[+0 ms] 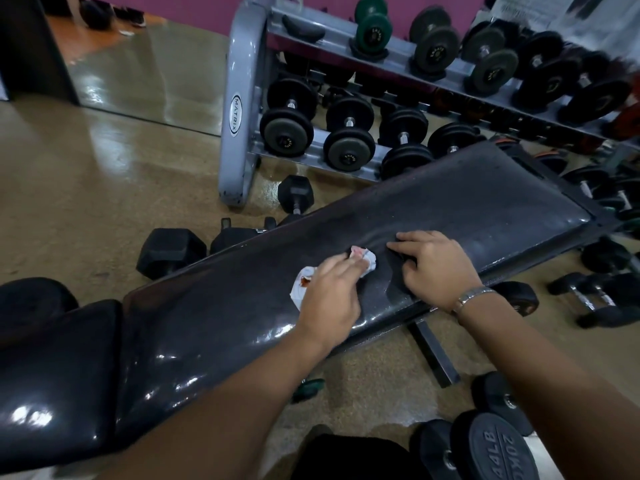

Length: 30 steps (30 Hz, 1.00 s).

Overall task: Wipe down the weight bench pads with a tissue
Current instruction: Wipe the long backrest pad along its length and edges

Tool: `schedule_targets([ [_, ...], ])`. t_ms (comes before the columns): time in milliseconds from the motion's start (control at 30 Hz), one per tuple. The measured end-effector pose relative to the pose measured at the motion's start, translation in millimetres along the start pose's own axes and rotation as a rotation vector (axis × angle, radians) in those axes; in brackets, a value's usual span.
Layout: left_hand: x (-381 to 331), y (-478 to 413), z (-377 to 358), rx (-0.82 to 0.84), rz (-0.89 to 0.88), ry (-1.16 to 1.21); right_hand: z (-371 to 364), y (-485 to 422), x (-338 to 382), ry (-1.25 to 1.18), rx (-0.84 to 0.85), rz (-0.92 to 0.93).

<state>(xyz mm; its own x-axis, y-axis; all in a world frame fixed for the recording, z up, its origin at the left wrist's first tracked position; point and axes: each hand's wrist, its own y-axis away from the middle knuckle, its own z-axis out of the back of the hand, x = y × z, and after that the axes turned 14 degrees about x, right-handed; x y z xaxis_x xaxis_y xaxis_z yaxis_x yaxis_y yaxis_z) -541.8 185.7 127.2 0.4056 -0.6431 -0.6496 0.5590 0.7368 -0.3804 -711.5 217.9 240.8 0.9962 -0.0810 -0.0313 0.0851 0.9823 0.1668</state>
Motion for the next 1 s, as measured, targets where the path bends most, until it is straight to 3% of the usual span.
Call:
schedule_targets([
  [167, -12.8, 25.1, -8.1, 0.055, -0.027, 0.006, 4.1, 1.4, -2.0, -0.040, 0.053, 0.028],
  [333, -18.4, 44.0, -12.5, 0.101, -0.093, -0.037, -0.3, 6.7, -2.2, 0.060, -0.004, 0.066],
  [500, -15.4, 57.5, -18.9, 0.126, -0.157, -0.067, 0.6, 17.6, 7.8, 0.172, -0.036, 0.012],
  [767, -13.8, 74.6, -20.2, 0.138, -0.275, -0.098, 2.8, 25.2, -0.6, 0.133, -0.042, -0.092],
  [867, -18.8, 77.1, -6.5, 0.095, -0.296, 0.039, 1.6, 22.7, -1.7, 0.132, -0.049, -0.087],
  [1000, -11.0, 29.4, 23.6, -0.104, -0.098, 0.122, -1.1, 22.7, -5.5, 0.144, -0.097, -0.069],
])
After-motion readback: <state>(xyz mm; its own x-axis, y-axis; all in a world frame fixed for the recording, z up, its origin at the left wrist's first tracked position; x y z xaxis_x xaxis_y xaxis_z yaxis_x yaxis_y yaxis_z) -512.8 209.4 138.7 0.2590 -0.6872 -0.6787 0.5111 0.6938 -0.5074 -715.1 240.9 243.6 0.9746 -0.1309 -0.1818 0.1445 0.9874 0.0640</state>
